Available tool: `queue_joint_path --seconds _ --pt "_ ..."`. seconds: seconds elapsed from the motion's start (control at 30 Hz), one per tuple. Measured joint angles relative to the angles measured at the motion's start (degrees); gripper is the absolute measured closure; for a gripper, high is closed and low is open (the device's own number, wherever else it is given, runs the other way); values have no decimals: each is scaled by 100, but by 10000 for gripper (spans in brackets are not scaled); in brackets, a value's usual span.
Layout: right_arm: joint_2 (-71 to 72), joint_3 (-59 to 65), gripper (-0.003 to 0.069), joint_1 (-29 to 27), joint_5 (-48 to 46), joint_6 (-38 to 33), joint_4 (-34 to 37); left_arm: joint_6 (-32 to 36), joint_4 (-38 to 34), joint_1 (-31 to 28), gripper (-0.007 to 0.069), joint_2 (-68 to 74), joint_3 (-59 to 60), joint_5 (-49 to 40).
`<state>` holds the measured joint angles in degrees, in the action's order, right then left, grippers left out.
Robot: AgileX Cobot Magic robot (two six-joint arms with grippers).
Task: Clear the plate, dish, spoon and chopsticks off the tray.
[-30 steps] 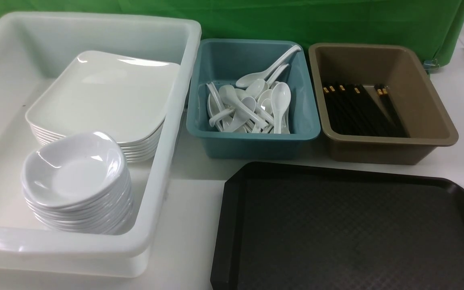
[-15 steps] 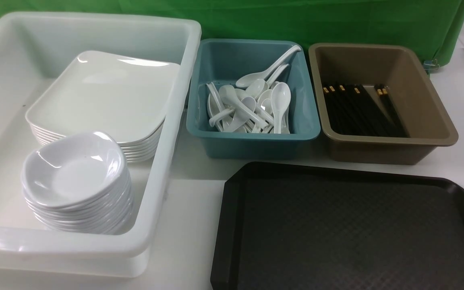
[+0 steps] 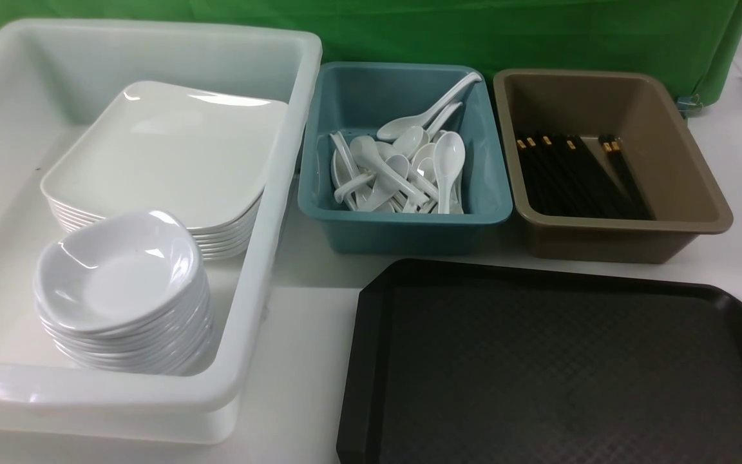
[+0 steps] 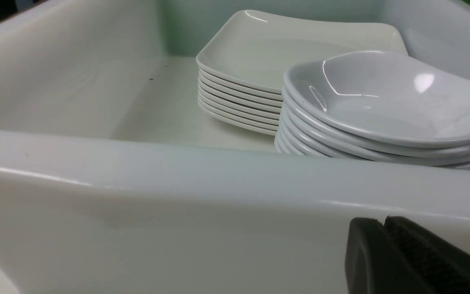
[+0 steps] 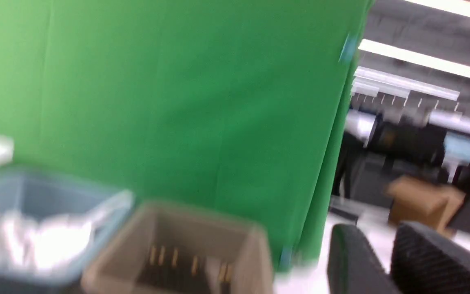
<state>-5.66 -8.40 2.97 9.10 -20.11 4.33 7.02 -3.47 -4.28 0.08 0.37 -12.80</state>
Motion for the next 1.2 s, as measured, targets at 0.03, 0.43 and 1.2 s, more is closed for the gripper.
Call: queue_joint_path --seconds 0.03,0.43,1.2 --pt "60 311 459 -26 -74 156 -80 0 0 0 607 0 0 0" --pt "555 888 428 -293 -2221 1242 -697 0 63 0 607 -2 0 -14" --pt "560 888 421 -168 -2242 1496 -714 -5 87 0 607 -2 0 -14"
